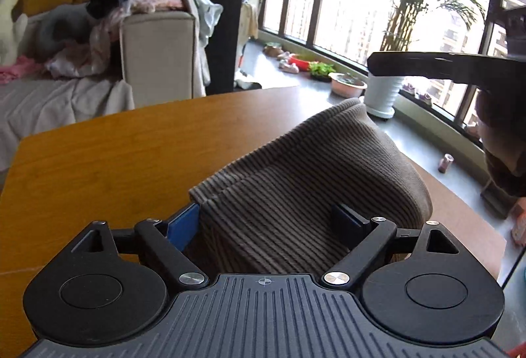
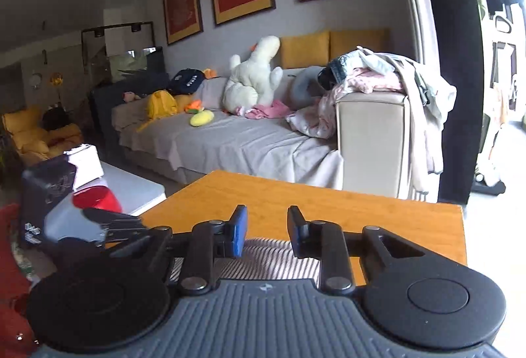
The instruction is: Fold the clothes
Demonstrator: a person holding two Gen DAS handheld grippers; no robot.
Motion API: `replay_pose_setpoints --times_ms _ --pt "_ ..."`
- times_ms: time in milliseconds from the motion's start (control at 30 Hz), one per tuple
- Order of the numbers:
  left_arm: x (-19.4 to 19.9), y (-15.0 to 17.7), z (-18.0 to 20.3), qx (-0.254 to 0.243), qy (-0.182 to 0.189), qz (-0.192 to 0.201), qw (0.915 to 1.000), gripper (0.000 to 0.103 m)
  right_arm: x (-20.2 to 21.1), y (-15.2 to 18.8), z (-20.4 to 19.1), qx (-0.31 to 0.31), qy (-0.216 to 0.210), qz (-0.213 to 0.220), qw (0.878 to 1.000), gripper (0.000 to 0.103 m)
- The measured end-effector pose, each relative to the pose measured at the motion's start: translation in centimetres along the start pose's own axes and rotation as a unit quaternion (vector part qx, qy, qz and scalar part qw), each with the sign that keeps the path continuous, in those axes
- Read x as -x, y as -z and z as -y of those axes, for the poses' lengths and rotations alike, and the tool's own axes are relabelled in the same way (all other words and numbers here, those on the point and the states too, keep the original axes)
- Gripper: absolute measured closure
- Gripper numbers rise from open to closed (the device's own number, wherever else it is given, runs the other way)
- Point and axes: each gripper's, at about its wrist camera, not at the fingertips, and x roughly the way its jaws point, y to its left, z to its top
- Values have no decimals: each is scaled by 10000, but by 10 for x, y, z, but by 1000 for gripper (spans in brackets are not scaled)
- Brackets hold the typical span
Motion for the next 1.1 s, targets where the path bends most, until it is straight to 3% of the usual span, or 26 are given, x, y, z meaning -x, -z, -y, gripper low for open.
replay_pose_setpoints --times_ms 100,200,333,467,633,767,933,1000,1100 --pt "-3 3 -5 97 1 -33 9999 9 -12 18 -4 -61 -140 -363 9992 77" --pt "-5 6 -7 136 -85 -83 9998 9 -54 48 -10 340 433 -1046 9930 76" --pt "-8 9 -10 190 -281 -160 9993 9 -62 57 -5 13 424 -877 9952 74" --pt "-8 9 -12 232 -232 -169 9993 7 -35 62 -2 -754 370 -793 9933 68" --pt "-8 11 -12 283 -211 -134 9993 6 -2 68 2 -1707 300 -681 9825 29" --pt "-10 13 -16 390 -157 -134 9990 5 22 75 5 -2496 219 -612 9662 26" --pt "-12 17 -24 718 -23 -145 9973 5 14 110 -8 -3852 -155 -784 9194 26" --pt "-12 18 -27 874 35 -163 9960 5 0 113 -13 -3916 -24 -725 9173 30" --pt "-8 21 -31 988 55 -172 9949 5 -17 109 -9 -3766 249 -691 9235 40"
